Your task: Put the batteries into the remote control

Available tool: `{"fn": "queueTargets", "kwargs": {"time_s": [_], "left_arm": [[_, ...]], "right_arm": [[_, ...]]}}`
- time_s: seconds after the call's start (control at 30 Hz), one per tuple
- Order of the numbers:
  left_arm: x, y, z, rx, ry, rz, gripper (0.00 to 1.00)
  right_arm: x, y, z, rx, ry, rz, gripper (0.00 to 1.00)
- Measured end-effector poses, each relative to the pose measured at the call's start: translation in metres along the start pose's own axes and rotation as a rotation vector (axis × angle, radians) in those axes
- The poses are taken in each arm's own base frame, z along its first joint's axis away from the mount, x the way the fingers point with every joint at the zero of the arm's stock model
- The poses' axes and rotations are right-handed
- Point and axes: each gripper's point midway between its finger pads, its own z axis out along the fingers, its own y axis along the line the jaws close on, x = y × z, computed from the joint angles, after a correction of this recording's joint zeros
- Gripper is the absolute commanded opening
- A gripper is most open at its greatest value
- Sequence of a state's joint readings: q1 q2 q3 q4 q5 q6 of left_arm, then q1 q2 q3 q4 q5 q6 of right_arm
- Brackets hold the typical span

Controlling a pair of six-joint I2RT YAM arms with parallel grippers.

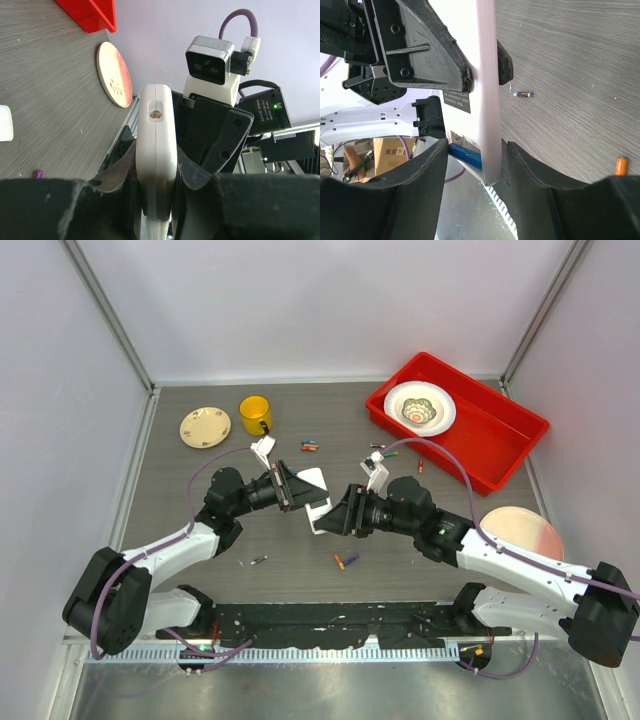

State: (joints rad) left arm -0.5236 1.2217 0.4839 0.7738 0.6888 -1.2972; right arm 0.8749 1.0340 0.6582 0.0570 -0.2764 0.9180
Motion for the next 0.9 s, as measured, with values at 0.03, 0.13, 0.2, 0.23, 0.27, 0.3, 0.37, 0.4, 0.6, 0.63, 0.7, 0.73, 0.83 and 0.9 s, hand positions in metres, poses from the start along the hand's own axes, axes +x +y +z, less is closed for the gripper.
{"fn": "queueTargets", "kwargs": {"time_s": [0.03, 0.13, 0.2, 0.23, 0.27, 0.3, 0.37, 0.4, 0.6, 0.63, 0.7, 0.73, 0.83, 0.9], "left_arm": [[0.0, 0.0, 0.0, 0.0, 0.0, 0.0, 0.0], [0.0, 0.0, 0.0, 0.0, 0.0, 0.0, 0.0], [0.0, 0.0, 0.0, 0.001, 0.001, -0.001, 0.0], [0.0, 0.0, 0.0, 0.001, 0.001, 0.0, 0.0], [0.0, -0.001, 0.0, 0.004, 0.0, 0.001, 0.0], [0.0, -0.002, 0.0, 0.006, -0.001, 0.001, 0.0], [0.0, -0.002, 0.0, 0.007, 0.0, 0.001, 0.0], [0.0, -0.002, 0.0, 0.007, 0.001, 0.001, 0.0], [0.0, -0.002, 0.0, 0.009, 0.0, 0.003, 0.0], [0.0, -0.002, 0.0, 0.009, -0.001, 0.003, 0.0], [-0.001, -0.003, 0.0, 0.01, -0.002, 0.003, 0.0], [-0.001, -0.002, 0.0, 0.01, -0.002, 0.003, 0.0], [-0.001, -0.003, 0.0, 0.011, -0.003, 0.005, 0.0], [-0.001, -0.003, 0.0, 0.012, -0.003, 0.005, 0.0]], "right_arm": [[0.0, 0.001, 0.0, -0.004, 0.002, 0.001, 0.51], [0.0, 0.003, 0.0, -0.014, 0.003, -0.001, 0.46], [0.0, 0.004, 0.0, -0.017, 0.002, -0.001, 0.42], [0.0, 0.004, 0.0, -0.017, 0.003, -0.001, 0.41], [0.0, 0.004, 0.0, -0.017, 0.004, 0.0, 0.4], [0.0, 0.003, 0.0, -0.016, 0.004, -0.001, 0.39], [0.0, 0.002, 0.0, -0.014, 0.005, -0.001, 0.38], [0.0, 0.002, 0.0, -0.013, 0.005, 0.0, 0.37], [0.001, 0.002, 0.0, -0.013, 0.006, -0.001, 0.64], [0.001, 0.002, 0.0, -0.013, 0.006, 0.002, 0.68], [0.001, 0.001, 0.0, -0.012, 0.004, 0.004, 0.75], [0.001, 0.001, -0.001, -0.012, 0.002, 0.005, 0.77], [-0.004, 0.004, -0.005, -0.02, -0.02, 0.001, 0.79], [-0.012, 0.008, -0.01, -0.03, -0.056, -0.006, 0.79]]}}
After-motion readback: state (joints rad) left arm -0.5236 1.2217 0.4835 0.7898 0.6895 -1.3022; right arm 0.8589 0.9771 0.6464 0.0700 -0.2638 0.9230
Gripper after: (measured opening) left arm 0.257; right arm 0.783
